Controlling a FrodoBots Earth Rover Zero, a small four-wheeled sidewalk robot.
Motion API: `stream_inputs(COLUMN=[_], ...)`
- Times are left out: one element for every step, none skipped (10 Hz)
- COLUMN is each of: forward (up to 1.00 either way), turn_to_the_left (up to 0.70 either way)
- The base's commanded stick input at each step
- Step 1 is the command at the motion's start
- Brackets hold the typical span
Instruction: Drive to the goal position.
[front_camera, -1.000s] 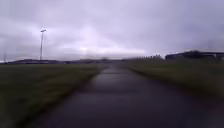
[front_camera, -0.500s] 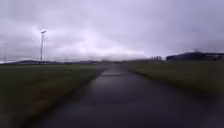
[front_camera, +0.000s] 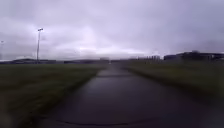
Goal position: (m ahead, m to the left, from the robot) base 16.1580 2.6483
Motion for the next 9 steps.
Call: stream_inputs(forward=[1.00, 1.00, 1.00, 1.00, 1.00, 1.00, 1.00, 1.00, 1.00], turn_to_the_left=[0.00, -0.07, -0.21, -0.35, -0.32, -0.26, -0.17, -0.07, 0.00])
